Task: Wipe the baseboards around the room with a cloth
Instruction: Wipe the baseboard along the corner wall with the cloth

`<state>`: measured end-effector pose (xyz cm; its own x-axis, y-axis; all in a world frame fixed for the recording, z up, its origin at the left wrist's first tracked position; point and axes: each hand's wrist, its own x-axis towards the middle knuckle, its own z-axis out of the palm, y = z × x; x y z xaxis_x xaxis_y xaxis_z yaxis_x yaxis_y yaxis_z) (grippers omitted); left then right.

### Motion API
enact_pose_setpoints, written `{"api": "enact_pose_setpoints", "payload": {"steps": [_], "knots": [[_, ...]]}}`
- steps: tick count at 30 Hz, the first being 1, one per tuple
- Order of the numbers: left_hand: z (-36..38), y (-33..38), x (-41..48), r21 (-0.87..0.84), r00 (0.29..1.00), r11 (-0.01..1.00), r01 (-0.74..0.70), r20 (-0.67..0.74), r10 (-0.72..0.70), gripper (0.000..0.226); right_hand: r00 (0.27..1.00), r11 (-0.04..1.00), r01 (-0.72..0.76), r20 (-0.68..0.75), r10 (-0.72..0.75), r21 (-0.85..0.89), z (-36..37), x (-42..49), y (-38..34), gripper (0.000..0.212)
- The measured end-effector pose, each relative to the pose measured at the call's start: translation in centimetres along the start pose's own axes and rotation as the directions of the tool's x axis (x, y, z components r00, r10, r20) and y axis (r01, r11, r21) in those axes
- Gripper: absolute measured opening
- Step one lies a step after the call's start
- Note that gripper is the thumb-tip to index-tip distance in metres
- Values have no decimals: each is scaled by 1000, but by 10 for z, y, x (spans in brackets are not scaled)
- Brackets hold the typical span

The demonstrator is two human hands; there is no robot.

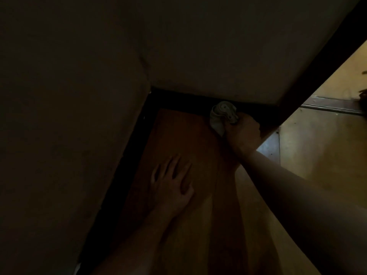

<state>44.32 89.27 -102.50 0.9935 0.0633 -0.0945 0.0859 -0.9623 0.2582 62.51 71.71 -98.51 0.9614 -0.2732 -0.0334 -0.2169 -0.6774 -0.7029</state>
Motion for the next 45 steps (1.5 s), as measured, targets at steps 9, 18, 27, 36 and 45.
{"api": "enact_pose_setpoints", "payload": {"steps": [9,18,27,36,45], "knots": [[0,0,1,13,1000,1000,-1,1,1,69,998,999,-38,-39,38,1,3,-3,-5,38],[1,0,1,-11,1000,1000,8,24,-8,71,997,996,-72,-8,73,42,5,-4,-4,30],[-2,3,0,-46,998,999,-16,-68,13,66,999,999,-53,12,53,-8,17,-10,-20,31],[0,0,0,-60,996,998,-28,-91,22,64,998,998,46,36,-45,-35,22,-4,-24,35],[1,0,0,-51,999,999,-1,-37,-1,66,994,996,-79,-79,75,-51,-20,6,27,36]]}}
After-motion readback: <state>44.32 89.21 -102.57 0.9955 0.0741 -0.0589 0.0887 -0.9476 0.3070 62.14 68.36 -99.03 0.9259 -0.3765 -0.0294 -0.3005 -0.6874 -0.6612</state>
